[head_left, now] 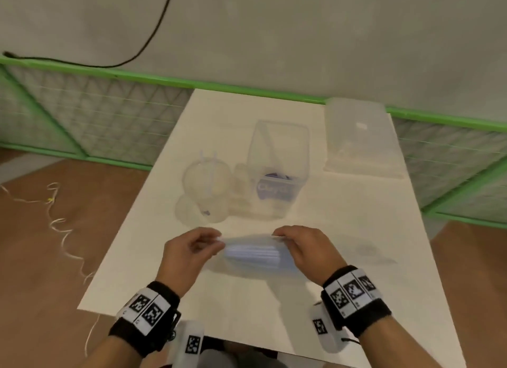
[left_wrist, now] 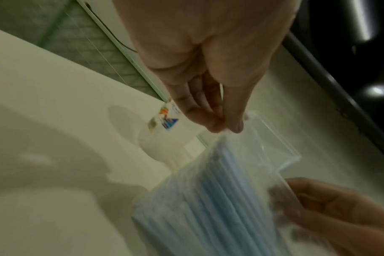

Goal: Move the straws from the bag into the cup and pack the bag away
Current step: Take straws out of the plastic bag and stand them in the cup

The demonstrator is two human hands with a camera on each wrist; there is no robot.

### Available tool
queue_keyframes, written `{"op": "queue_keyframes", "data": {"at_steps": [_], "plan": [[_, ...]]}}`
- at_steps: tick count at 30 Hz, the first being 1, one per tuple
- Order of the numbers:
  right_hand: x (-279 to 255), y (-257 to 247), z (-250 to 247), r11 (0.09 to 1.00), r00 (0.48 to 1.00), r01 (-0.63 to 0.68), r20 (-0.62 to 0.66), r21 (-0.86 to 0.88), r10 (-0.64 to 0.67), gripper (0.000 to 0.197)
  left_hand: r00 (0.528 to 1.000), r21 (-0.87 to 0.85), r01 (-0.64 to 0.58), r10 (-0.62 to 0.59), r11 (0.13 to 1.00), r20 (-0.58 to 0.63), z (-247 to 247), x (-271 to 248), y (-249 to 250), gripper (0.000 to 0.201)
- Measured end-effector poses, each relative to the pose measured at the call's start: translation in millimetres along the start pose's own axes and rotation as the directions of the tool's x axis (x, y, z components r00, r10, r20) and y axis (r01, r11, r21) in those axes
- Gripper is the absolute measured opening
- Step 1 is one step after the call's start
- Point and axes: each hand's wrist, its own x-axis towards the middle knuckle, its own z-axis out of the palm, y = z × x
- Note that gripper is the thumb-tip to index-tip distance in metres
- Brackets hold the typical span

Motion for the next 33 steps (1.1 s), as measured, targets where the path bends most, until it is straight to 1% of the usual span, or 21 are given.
{"op": "queue_keyframes", "data": {"at_steps": [2,4,6,9,12,14,17,19,22,24,27,29,31,33], "plan": [[6,-13,5,0.999,0.999,0.042,-0.028,-0.001,-0.042,0.033,0.998,-0.108,0.048,-0.052,0.993,-0.036,-4,-3,1,0.015],[11,-33,10,0.994,0.993,0.112,-0.041,-0.011,-0.112,0.037,0.998,-0.148,0.057,-0.063,0.987,-0.032,-8,-6,4,0.009],[16,-57,20,0.984,0.984,0.171,-0.040,-0.049,-0.173,0.038,0.999,-0.128,0.044,-0.044,0.991,0.007,-12,-9,9,0.008],[27,-78,37,0.975,0.974,0.208,-0.076,-0.071,-0.214,0.037,0.999,-0.043,-0.028,0.030,0.999,0.043,-16,-9,15,0.010],[36,-82,41,0.975,0.967,0.220,-0.141,0.029,-0.214,0.031,0.994,0.001,-0.098,0.098,0.995,0.052,-18,-6,19,0.012],[37,-76,35,0.975,0.964,0.209,-0.182,0.071,-0.193,0.023,0.993,0.014,-0.114,0.113,0.993,0.027,-20,-2,19,0.013],[28,-44,12,0.990,0.954,0.139,-0.271,0.036,-0.124,0.013,0.994,0.002,-0.081,0.081,0.997,-0.074,-34,4,16,0.012],[16,-12,-9,0.998,0.935,0.057,-0.350,-0.011,-0.057,0.011,0.990,0.022,-0.065,0.067,0.998,-0.126,-50,8,10,0.012],[-8,34,-37,0.996,0.892,-0.050,-0.452,-0.070,0.013,0.010,0.985,0.045,-0.018,0.025,0.999,-0.171,-73,11,-3,0.013],[-21,53,-49,0.988,0.885,-0.134,-0.458,-0.073,0.086,0.004,0.981,0.015,0.017,-0.014,1.000,-0.194,-81,12,-9,0.010],[-33,63,-53,0.970,0.878,-0.237,-0.417,0.048,0.235,0.013,0.988,0.007,0.020,-0.019,1.000,-0.156,-81,11,-7,0.008],[-35,58,-47,0.967,0.875,-0.210,-0.414,0.141,0.250,0.018,0.993,-0.010,0.020,-0.021,1.000,-0.120,-74,10,0,0.005],[-32,46,-38,0.963,0.878,-0.140,-0.421,0.229,0.228,0.024,0.996,-0.034,0.025,-0.028,0.999,-0.084,-66,9,8,0.007],[-27,31,-27,0.965,0.901,-0.068,-0.401,0.252,0.168,0.025,0.999,0.041,0.014,-0.013,0.999,-0.035,-57,9,14,0.013]]}}
